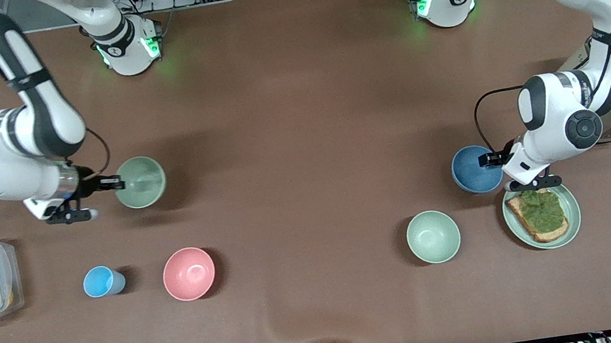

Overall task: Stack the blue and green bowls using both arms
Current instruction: 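Grasp the green bowl with the right gripper while the left gripper grasps the blue bowl, then carry the blue bowl with the left gripper toward the green bowl, then lower the blue bowl into the green bowl with the left gripper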

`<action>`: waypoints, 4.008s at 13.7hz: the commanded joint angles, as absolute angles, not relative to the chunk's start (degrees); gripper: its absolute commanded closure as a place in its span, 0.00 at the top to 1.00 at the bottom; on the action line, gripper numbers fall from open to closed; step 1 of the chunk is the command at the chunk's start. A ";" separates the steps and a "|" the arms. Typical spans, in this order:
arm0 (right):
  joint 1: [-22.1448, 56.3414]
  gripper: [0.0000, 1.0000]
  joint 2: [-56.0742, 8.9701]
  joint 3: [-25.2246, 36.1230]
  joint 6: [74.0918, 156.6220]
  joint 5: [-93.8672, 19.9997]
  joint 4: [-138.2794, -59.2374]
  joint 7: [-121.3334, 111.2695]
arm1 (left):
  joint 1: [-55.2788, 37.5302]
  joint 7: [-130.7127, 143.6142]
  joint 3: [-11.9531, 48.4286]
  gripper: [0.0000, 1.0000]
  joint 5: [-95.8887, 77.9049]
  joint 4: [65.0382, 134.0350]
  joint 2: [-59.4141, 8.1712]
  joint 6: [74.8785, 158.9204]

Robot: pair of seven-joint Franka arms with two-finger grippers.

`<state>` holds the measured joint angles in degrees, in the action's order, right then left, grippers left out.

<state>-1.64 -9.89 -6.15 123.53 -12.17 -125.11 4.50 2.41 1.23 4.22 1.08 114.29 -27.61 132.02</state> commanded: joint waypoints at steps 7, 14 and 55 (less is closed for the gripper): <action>28.90 0.00 -15.89 -5.54 141.85 -16.35 -122.53 48.05 | 2.72 0.97 4.39 0.00 5.10 112.42 -27.43 132.10; 40.32 0.00 -21.52 -5.27 153.77 -15.64 -122.70 63.26 | 2.46 2.64 5.18 0.00 0.11 103.38 -23.91 118.77; 29.27 1.00 -32.43 -4.83 135.00 -57.04 -112.41 67.85 | -10.72 49.66 32.17 0.00 -16.96 121.91 -18.36 138.78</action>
<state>30.29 -33.88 -4.27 136.16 -55.86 -111.41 68.79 -11.31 51.52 30.85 -15.23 120.73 -19.30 138.06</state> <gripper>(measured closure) 0.000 0.943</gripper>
